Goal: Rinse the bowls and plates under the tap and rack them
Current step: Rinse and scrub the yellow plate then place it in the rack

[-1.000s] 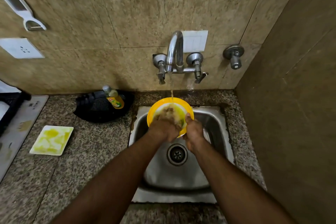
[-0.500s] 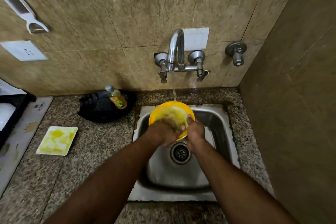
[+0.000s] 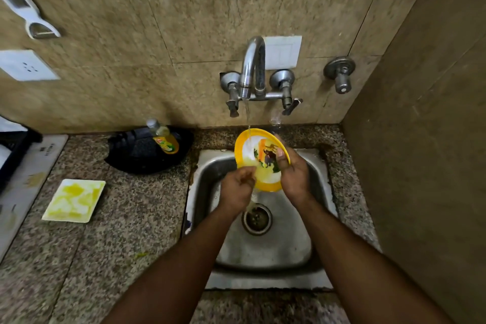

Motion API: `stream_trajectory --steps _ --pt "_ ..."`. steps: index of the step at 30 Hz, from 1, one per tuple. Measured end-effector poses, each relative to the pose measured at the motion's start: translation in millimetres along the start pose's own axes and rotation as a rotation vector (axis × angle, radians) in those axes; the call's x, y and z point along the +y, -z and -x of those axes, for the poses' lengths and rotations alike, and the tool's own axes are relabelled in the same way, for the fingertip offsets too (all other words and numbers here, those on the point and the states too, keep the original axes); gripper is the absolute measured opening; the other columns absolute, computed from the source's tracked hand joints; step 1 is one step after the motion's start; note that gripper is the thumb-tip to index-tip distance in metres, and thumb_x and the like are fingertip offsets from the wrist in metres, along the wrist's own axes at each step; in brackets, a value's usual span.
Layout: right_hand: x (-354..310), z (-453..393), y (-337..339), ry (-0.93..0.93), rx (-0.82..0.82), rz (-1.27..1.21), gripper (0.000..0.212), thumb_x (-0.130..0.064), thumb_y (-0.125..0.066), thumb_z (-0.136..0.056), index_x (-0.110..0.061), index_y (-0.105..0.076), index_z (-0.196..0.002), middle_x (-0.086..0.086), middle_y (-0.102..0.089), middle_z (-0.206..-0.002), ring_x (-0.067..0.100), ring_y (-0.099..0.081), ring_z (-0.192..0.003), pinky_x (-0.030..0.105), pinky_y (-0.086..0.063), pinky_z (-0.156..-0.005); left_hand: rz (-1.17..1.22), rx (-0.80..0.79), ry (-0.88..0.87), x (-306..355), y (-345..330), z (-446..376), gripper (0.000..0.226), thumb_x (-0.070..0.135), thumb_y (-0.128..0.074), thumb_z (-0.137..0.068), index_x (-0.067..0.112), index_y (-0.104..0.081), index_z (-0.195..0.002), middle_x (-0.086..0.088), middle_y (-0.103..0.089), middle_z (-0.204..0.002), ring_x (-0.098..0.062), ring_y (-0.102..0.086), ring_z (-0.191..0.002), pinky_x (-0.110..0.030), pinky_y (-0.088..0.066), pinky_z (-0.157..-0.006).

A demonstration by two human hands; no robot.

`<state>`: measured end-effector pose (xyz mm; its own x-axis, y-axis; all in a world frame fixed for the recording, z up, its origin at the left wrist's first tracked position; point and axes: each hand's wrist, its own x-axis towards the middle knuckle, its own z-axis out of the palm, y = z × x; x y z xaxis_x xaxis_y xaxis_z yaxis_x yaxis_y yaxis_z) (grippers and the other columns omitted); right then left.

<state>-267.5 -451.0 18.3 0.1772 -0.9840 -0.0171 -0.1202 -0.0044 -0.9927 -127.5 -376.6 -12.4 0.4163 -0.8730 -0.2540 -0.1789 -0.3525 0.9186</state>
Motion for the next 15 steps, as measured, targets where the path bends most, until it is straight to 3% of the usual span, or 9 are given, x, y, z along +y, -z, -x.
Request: stream_trajectory --steps 3,5,7,8,10,12,14,15 --pt "-8 -4 1 -0.093 0.053 -0.155 0.027 -0.024 -0.052 -0.106 -0.016 -0.071 -0.123 -0.001 -0.073 -0.118 0.017 -0.065 -0.117 0.021 -0.054 -0.094 0.009 0.215 -0.022 15 8 -11 0.018 0.021 -0.080 -0.077 0.026 -0.074 -0.093 0.002 -0.077 -0.084 -0.014 -0.074 -0.080 -0.042 -0.062 -0.083" --pt "-5 -12 -4 -0.242 0.104 -0.304 0.018 -0.029 -0.057 -0.104 -0.025 -0.074 -0.108 -0.005 -0.076 -0.109 0.025 -0.067 -0.117 0.037 -0.056 -0.099 -0.051 0.400 -0.079 32 20 -14 0.028 0.011 -0.085 -0.073 0.019 -0.070 -0.095 0.000 -0.070 -0.079 -0.014 -0.066 -0.070 -0.029 -0.057 -0.072" --pt "0 -16 -8 -0.413 0.122 -0.432 0.022 -0.034 -0.060 -0.101 -0.024 -0.072 -0.116 0.003 -0.075 -0.117 0.030 -0.068 -0.116 0.051 -0.055 -0.101 -0.105 0.516 -0.154 43 30 -15 0.039 0.011 -0.088 -0.069 0.017 -0.064 -0.100 -0.003 -0.064 -0.087 -0.015 -0.059 -0.072 -0.017 -0.046 -0.066" --pt "6 -18 -10 -0.486 0.116 -0.483 0.028 -0.037 -0.062 -0.100 -0.021 -0.070 -0.121 0.007 -0.074 -0.120 0.032 -0.069 -0.114 0.055 -0.054 -0.100 -0.096 0.512 -0.154 46 33 -17 0.042 0.012 -0.088 -0.070 0.017 -0.062 -0.103 -0.004 -0.064 -0.093 -0.016 -0.060 -0.077 -0.017 -0.046 -0.067" --pt "12 -21 -15 -0.587 0.063 -0.532 0.038 -0.040 -0.065 -0.097 -0.016 -0.067 -0.127 0.011 -0.073 -0.123 0.034 -0.069 -0.113 0.058 -0.054 -0.099 0.008 0.366 -0.018 49 36 -22 0.039 0.015 -0.082 -0.075 0.013 -0.064 -0.110 -0.009 -0.070 -0.104 -0.025 -0.066 -0.090 -0.031 -0.055 -0.080" --pt "11 -22 -23 -0.610 0.035 -0.383 0.039 -0.037 -0.063 -0.099 -0.012 -0.065 -0.130 0.013 -0.070 -0.127 0.032 -0.067 -0.114 0.051 -0.053 -0.101 0.176 0.219 0.187 47 39 -28 0.026 0.017 -0.073 -0.074 0.016 -0.072 -0.100 -0.016 -0.075 -0.106 -0.037 -0.071 -0.096 -0.055 -0.060 -0.086" --pt "11 -22 -28 -0.432 0.050 0.100 0.044 -0.027 -0.062 -0.101 -0.007 -0.055 -0.139 0.018 -0.064 -0.133 0.036 -0.061 -0.121 0.043 -0.050 -0.102 0.305 0.192 0.238 33 44 -31 0.019 0.019 -0.072 -0.073 0.018 -0.073 -0.092 -0.019 -0.076 -0.105 -0.043 -0.071 -0.099 -0.065 -0.057 -0.088" --pt "11 -18 -29 -0.270 0.042 0.403 0.051 -0.021 -0.061 -0.099 -0.005 -0.047 -0.145 0.020 -0.058 -0.140 0.038 -0.056 -0.128 0.041 -0.046 -0.104 0.359 0.185 0.234 30 44 -28 0.018 0.020 -0.073 -0.081 0.018 -0.072 -0.099 -0.019 -0.075 -0.109 -0.043 -0.071 -0.102 -0.066 -0.056 -0.089"
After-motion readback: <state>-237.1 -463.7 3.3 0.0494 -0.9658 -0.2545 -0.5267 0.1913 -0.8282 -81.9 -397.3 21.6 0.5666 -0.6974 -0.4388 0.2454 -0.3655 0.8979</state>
